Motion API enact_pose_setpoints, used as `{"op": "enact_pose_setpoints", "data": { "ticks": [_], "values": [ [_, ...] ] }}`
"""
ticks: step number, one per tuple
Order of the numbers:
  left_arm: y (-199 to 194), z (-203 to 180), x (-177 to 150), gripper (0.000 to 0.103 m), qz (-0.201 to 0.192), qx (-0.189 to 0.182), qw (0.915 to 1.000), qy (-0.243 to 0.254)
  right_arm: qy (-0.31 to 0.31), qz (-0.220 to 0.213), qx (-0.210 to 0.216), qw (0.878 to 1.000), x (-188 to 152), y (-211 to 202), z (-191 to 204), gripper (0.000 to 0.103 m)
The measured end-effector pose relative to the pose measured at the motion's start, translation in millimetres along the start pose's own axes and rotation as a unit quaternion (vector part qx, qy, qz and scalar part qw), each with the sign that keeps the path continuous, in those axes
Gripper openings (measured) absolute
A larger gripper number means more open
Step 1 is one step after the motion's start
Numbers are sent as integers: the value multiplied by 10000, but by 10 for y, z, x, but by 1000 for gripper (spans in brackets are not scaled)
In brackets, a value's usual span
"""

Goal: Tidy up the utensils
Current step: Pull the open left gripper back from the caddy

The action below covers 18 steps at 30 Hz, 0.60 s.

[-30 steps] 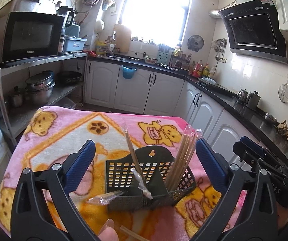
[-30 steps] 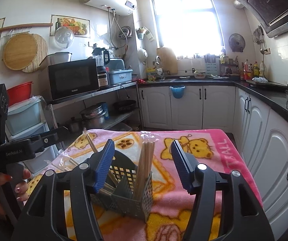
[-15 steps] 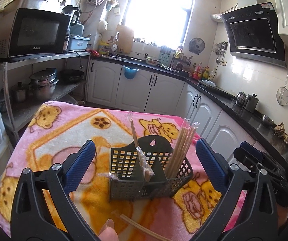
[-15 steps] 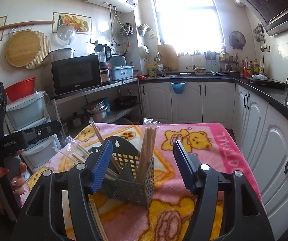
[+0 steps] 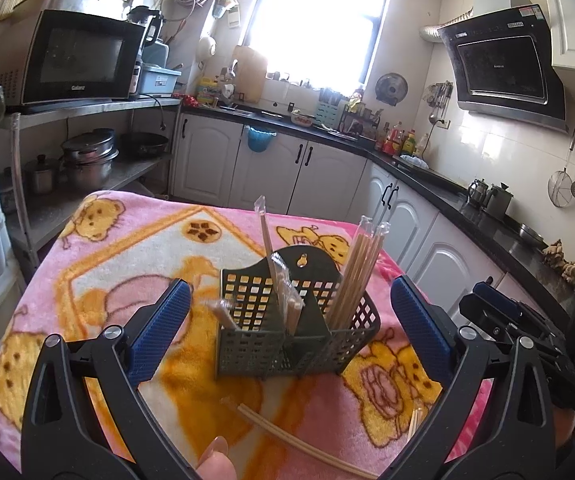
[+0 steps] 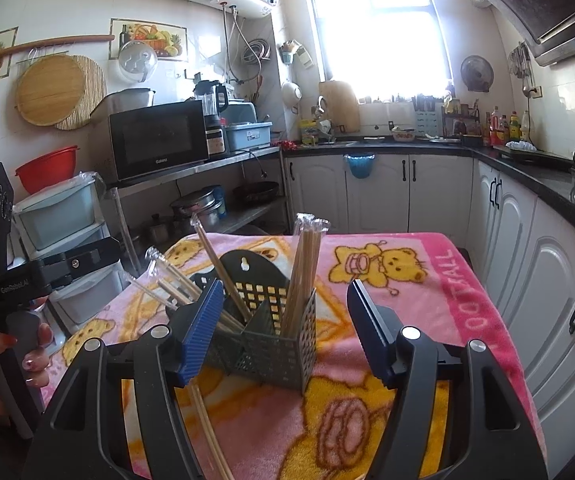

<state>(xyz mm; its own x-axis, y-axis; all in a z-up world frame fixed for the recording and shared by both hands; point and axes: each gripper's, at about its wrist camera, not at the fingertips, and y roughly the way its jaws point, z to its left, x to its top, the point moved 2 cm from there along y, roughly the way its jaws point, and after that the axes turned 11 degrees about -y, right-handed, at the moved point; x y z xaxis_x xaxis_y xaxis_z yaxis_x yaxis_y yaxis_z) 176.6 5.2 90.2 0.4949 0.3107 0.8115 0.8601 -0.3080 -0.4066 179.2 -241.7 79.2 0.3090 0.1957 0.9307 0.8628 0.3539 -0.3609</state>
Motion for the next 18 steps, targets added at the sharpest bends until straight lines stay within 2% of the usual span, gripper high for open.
{"op": "enact_pose_setpoints", "data": {
  "ticks": [18],
  "values": [
    [-81, 185, -244, 92, 199, 159, 9997, -63, -66, 314, 164, 9993, -201, 23, 136, 63]
  ]
}}
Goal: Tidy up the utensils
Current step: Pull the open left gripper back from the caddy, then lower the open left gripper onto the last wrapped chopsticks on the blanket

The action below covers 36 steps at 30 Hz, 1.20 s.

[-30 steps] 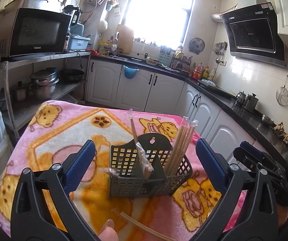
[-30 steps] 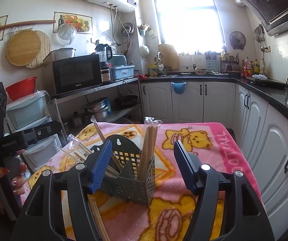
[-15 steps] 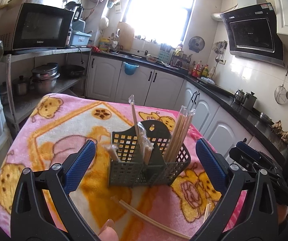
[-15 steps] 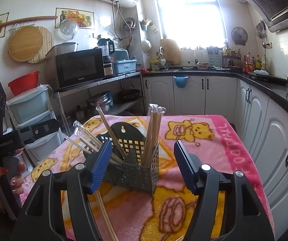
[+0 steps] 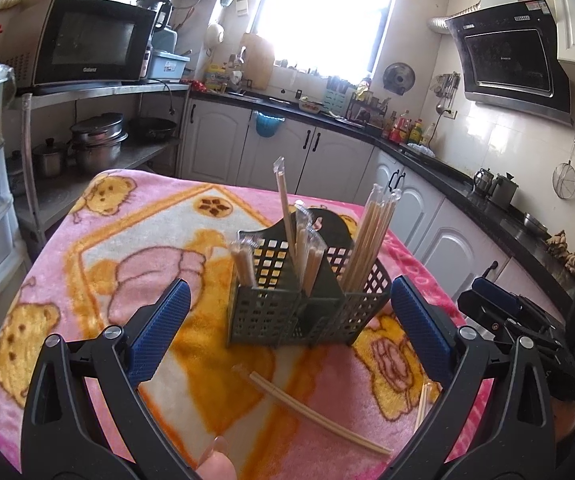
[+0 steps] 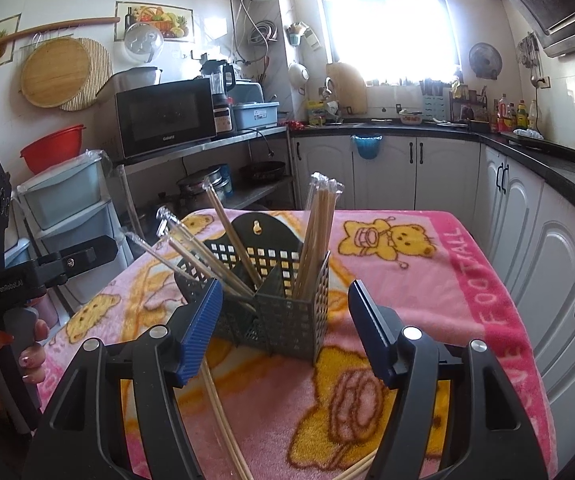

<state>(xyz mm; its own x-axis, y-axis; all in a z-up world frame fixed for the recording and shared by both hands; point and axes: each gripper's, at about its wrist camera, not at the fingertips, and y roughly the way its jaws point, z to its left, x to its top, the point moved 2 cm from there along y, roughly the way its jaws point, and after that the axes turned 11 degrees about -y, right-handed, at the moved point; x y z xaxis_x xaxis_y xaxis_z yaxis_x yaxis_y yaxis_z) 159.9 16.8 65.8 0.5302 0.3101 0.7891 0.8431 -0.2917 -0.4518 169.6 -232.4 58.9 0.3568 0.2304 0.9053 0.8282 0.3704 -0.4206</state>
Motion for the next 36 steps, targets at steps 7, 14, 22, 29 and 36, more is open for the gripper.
{"op": "enact_pose_setpoints", "data": {
  "ticks": [7, 14, 22, 29, 36],
  "values": [
    [6, 104, -102, 92, 100, 112, 9999, -63, 6, 199, 7, 9998, -151, 22, 0, 63],
    [54, 233, -221, 92, 271, 232, 9992, -180, 114, 434, 22, 9990, -309, 60, -10, 63],
    [164, 307, -359, 92, 502, 319, 9979, -261, 162, 628, -7, 9979, -466, 88, -39, 65],
    [281, 336, -473, 92, 691, 379, 9965, -275, 231, 803, -18, 9965, -584, 119, -86, 66],
    [417, 320, -571, 92, 867, 390, 9952, -251, 306, 924, -87, 9952, -709, 123, -148, 66]
  ]
}}
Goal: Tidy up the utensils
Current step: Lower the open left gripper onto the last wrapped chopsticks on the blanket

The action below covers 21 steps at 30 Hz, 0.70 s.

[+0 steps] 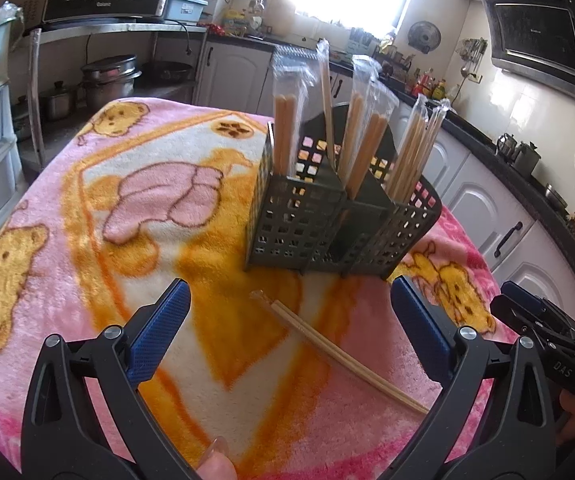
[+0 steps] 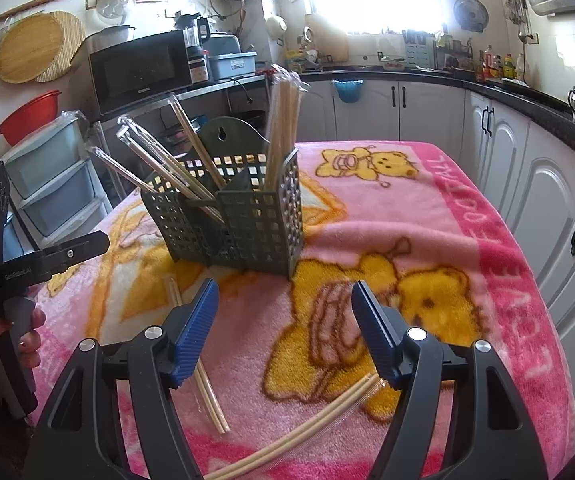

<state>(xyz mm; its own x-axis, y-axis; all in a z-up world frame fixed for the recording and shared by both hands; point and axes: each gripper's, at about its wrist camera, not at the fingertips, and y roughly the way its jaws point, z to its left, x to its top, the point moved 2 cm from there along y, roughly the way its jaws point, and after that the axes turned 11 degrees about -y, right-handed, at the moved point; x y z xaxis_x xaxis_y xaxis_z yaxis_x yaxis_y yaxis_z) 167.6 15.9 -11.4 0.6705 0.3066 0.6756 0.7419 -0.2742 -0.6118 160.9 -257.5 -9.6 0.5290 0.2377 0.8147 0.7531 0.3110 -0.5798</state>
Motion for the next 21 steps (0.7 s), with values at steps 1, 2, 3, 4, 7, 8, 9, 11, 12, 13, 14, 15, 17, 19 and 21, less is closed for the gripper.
{"op": "enact_pose_setpoints", "data": {
  "ticks": [1, 2, 3, 4, 7, 8, 9, 11, 12, 13, 14, 15, 17, 19, 21],
  "values": [
    [35, -12, -16, 92, 31, 0, 10000, 20, 11, 27, -19, 10000, -18, 7, -9, 66],
    [77, -23, -35, 92, 81, -8, 10000, 26, 31, 66, -48, 10000, -46, 16, -26, 66],
    [103, -38, -49, 92, 122, -7, 9999, 23, 56, 93, -61, 9999, -69, 22, -41, 66],
    [142, -50, -67, 92, 169, -20, 9999, 27, 86, 122, -72, 9999, -88, 27, -49, 66],
    [239, -81, -100, 92, 277, -20, 9996, 34, 205, 246, -117, 9994, -181, 47, -123, 66],
    [276, -83, -110, 92, 311, -35, 9995, 9, 231, 277, -118, 9993, -211, 50, -143, 66],
    [301, -86, -116, 92, 341, -28, 9994, -8, 259, 313, -130, 9991, -241, 56, -165, 66],
    [365, -90, -132, 92, 424, -54, 9991, -37, 319, 404, -167, 9985, -309, 74, -214, 66],
    [385, -89, -141, 92, 449, -54, 9990, -47, 341, 439, -172, 9983, -330, 82, -228, 66],
    [412, -88, -155, 92, 487, -41, 9988, -59, 372, 483, -181, 9980, -352, 96, -240, 66],
    [441, -83, -165, 92, 530, -38, 9986, -72, 419, 546, -186, 9975, -381, 118, -264, 66],
    [471, -75, -176, 92, 569, -36, 9983, -105, 461, 601, -185, 9970, -402, 140, -282, 66],
    [521, -61, -195, 92, 622, -49, 9979, -152, 574, 715, -174, 9956, -456, 182, -325, 66],
    [564, -56, -206, 87, 620, -45, 9979, -157, 654, 827, -182, 9943, -495, 223, -354, 66],
    [622, -36, -211, 84, 697, -39, 9973, -215, 771, 939, -173, 9924, -534, 273, -400, 66]
  ]
}}
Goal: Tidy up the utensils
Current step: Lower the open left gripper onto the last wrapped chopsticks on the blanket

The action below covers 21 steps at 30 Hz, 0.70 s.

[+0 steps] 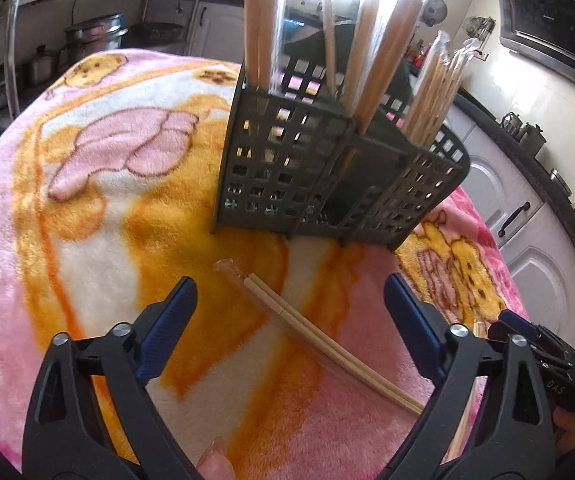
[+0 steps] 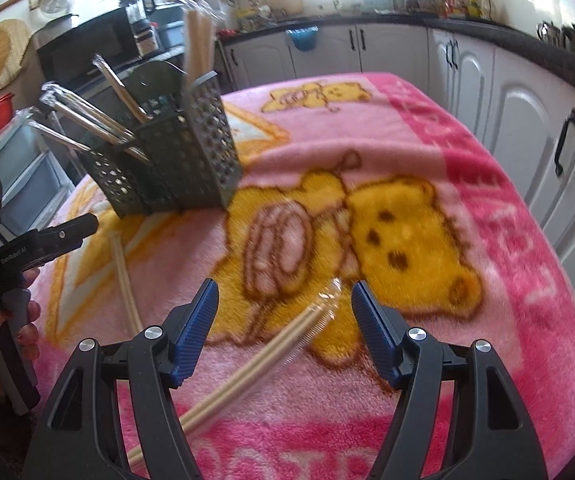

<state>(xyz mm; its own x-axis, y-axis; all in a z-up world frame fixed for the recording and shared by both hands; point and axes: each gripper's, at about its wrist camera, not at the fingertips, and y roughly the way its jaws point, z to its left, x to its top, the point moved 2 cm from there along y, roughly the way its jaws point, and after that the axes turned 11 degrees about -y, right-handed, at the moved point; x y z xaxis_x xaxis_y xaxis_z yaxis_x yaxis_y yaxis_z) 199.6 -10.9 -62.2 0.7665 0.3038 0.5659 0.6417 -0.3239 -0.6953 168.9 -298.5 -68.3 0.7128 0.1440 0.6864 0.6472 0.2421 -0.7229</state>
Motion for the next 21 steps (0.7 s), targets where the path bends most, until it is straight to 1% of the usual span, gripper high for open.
{"op": "enact_pose_setpoints", "data": {
  "ticks": [5, 7, 10, 13, 15, 17, 18, 19, 20, 21],
  "values": [
    [124, 99, 37, 75, 163, -50, 9994, -315, 257, 232, 120, 9993, -13, 111, -75, 66],
    [163, 142, 51, 65, 173, -18, 9989, -433, 380, 349, 154, 9985, -31, 175, -118, 66],
    [237, 216, 68, 62, 256, -7, 9977, -622, 467, 446, 188, 9977, -47, 231, -146, 55],
    [294, 250, 100, 60, 294, -25, 9967, -761, 476, 461, 187, 9976, -41, 247, -154, 51],
    [321, 242, 123, 59, 305, 30, 9967, -752, 484, 478, 177, 9975, -33, 256, -170, 48],
    [345, 241, 142, 55, 295, 86, 9966, -770, 499, 484, 171, 9974, -31, 262, -182, 44],
    [354, 257, 158, 51, 287, 109, 9965, -776, 500, 487, 172, 9974, -30, 267, -187, 43],
    [362, 261, 164, 46, 271, 131, 9966, -768, 505, 490, 165, 9974, -29, 273, -195, 41],
    [370, 262, 168, 42, 258, 165, 9967, -756, 519, 490, 154, 9973, -31, 275, -205, 38],
    [377, 268, 175, 36, 230, 215, 9967, -749, 520, 492, 149, 9973, -31, 277, -208, 37]
  ]
}}
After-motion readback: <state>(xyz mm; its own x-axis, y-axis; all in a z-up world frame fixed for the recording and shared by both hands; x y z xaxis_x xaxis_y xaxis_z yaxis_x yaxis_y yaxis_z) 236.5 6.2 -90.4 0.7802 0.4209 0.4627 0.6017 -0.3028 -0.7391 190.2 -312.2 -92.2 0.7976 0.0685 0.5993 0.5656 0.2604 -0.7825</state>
